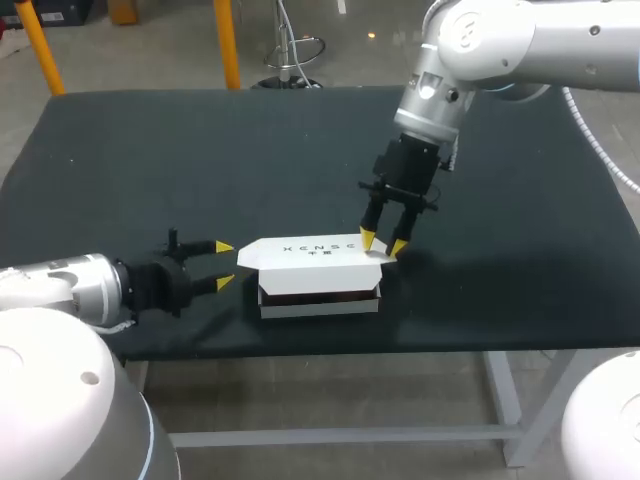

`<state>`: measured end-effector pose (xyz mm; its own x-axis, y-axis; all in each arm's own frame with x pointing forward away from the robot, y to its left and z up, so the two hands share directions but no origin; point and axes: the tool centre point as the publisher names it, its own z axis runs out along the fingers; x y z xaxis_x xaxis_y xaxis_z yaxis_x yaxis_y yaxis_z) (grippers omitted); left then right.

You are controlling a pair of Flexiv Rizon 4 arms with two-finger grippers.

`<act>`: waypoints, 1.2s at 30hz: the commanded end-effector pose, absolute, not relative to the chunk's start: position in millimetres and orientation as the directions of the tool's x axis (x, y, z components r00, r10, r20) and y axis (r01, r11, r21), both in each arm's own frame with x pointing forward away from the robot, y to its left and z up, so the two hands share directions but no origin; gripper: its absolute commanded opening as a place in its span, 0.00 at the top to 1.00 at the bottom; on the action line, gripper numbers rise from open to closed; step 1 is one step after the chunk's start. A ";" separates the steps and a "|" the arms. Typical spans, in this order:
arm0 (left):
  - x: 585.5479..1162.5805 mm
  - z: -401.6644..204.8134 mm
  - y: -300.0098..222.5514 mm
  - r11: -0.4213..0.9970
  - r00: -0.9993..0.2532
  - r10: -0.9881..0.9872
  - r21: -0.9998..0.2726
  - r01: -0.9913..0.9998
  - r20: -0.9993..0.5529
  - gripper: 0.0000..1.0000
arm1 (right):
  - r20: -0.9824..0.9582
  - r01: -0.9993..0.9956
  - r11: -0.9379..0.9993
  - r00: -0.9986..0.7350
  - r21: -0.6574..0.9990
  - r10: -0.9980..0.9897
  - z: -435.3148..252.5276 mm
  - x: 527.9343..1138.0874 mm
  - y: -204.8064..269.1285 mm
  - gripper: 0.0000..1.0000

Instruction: Assemble the packaging by folding the flat box into shape, placing the metal phone stand inside, and closing the box properly

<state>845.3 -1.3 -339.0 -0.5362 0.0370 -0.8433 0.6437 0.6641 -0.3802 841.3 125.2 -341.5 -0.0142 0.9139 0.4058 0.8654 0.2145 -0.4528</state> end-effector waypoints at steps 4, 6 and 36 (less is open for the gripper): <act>834.7 -311.2 12.1 0.748 -0.706 0.118 -0.405 0.525 -0.698 0.00 | 0.406 0.869 0.212 -0.015 -0.446 0.914 -344.0 838.4 126.0 0.52; 837.4 -307.8 15.1 0.756 -0.786 0.136 -0.449 0.476 -0.603 0.00 | 0.404 0.871 0.210 -0.015 -0.445 0.915 -344.2 837.9 125.8 0.52; 864.1 -292.9 22.9 0.827 -0.920 0.231 -0.434 0.357 -0.317 0.00 | 0.396 0.875 0.193 -0.001 -0.444 0.918 -351.4 834.7 128.0 0.52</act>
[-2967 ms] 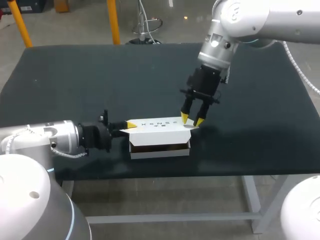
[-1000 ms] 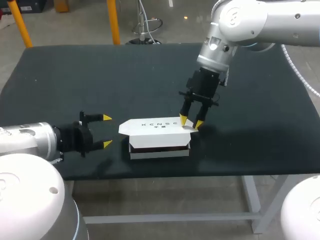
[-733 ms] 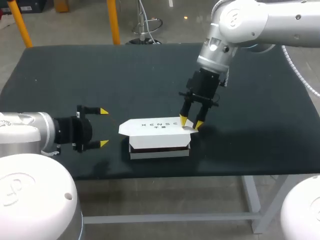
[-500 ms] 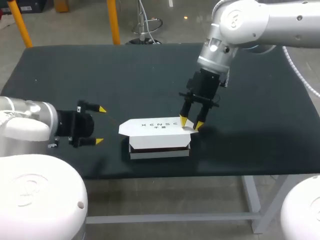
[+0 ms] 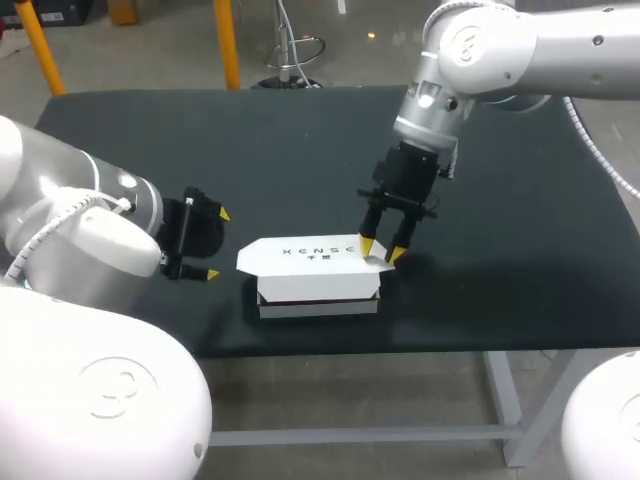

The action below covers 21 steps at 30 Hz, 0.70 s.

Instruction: Assemble the packaging by folding the flat box into shape, placing the metal phone stand inside, and closing the box properly

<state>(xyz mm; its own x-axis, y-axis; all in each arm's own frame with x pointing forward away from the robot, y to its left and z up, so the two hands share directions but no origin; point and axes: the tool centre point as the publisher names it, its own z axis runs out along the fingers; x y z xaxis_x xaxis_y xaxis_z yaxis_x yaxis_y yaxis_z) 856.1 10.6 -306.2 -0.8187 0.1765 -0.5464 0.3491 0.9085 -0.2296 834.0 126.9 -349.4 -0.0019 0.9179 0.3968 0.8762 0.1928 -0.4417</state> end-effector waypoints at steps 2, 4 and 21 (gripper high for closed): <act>866.1 -289.7 22.2 0.830 -0.937 0.231 -0.450 0.330 -0.262 0.00 | 0.394 0.875 0.191 0.000 -0.445 0.919 -352.1 834.9 128.1 0.52; 867.6 -287.7 21.2 0.835 -0.949 0.225 -0.457 0.305 -0.222 0.00 | 0.392 0.875 0.189 0.001 -0.446 0.920 -352.4 834.9 128.1 0.52; 887.7 -272.1 16.5 0.913 -0.993 -0.117 -0.392 -0.114 0.017 0.00 | 0.386 0.881 0.172 0.013 -0.441 0.922 -351.5 832.4 125.4 0.53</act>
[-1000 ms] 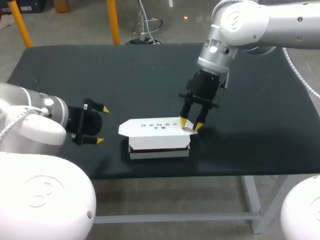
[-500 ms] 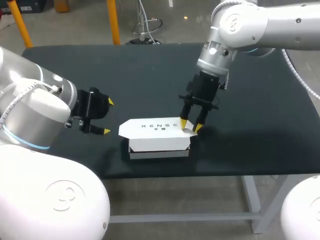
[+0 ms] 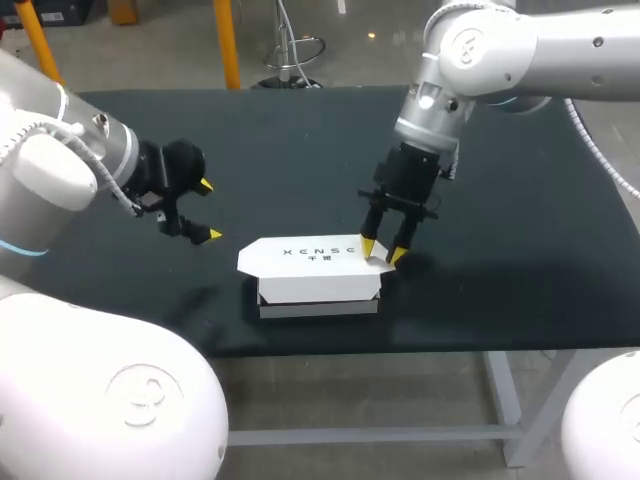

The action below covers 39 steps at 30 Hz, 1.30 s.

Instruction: Assemble the packaging by folding the flat box into shape, placing the metal phone stand inside, and closing the box properly

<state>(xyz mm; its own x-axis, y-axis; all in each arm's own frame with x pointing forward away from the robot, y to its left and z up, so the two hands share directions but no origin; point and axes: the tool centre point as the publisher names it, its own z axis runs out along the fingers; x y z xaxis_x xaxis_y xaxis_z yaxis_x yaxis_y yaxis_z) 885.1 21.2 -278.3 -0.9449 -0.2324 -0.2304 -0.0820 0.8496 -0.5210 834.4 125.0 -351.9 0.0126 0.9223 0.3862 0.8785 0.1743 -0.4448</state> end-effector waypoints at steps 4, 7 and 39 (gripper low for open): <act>888.1 -272.4 12.8 0.871 -0.984 -0.131 -0.460 -0.174 0.124 0.00 | 0.386 0.882 0.169 0.015 -0.440 0.923 -352.7 831.2 125.6 0.53; 887.7 -268.1 7.2 0.820 -0.927 -0.199 -0.464 -0.336 0.318 0.00 | 0.384 0.881 0.166 0.019 -0.442 0.923 -353.6 831.0 125.3 0.53; 878.6 -286.4 -30.9 0.282 -0.328 -0.824 -0.168 -0.945 0.461 0.00 | 0.398 0.893 0.143 0.044 -0.428 0.916 -358.5 827.3 125.4 0.53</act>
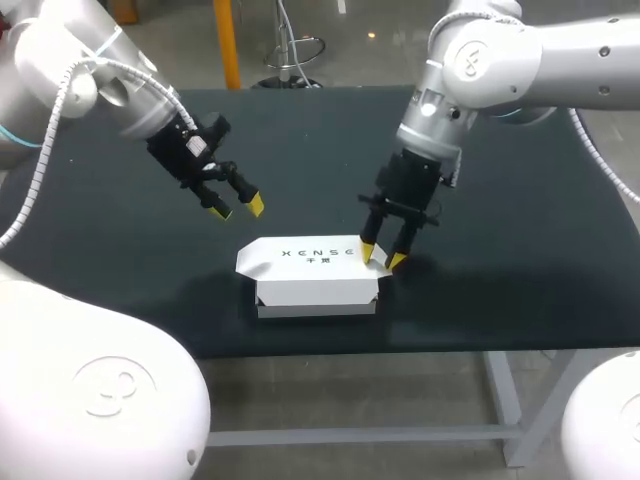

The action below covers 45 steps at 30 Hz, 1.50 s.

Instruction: Assemble the packaging by folding the flat box into shape, placing the metal phone stand inside, and closing the box properly

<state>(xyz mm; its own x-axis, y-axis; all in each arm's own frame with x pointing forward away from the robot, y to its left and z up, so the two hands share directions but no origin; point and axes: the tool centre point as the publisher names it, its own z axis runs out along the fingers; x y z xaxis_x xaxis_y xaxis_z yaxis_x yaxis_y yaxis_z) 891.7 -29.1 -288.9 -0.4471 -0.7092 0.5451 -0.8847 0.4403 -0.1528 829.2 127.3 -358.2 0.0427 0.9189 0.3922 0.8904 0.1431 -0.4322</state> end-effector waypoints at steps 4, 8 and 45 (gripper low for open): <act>874.1 -288.6 -29.5 0.193 -0.257 -0.860 -0.186 -0.963 0.440 0.00 | 0.402 0.892 0.145 0.044 -0.427 0.915 -359.2 827.9 126.4 0.54; 869.1 -290.6 -30.5 0.102 -0.170 -0.905 -0.190 -0.976 0.389 0.00 | 0.403 0.892 0.146 0.043 -0.427 0.914 -359.3 827.9 126.9 0.54; 846.5 -309.8 -66.1 -0.331 0.306 -0.927 -0.090 -0.939 0.217 0.00 | 0.430 0.894 0.148 0.054 -0.423 0.901 -365.7 827.3 129.0 0.55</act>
<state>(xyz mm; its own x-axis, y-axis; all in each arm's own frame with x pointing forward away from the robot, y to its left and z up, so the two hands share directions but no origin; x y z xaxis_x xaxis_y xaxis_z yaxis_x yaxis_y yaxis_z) 856.8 -62.4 -315.1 0.2932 -0.9123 0.2858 -0.9540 -0.2989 0.0243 827.5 127.6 -364.8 0.0557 0.9010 0.4302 0.8953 0.1457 -0.4210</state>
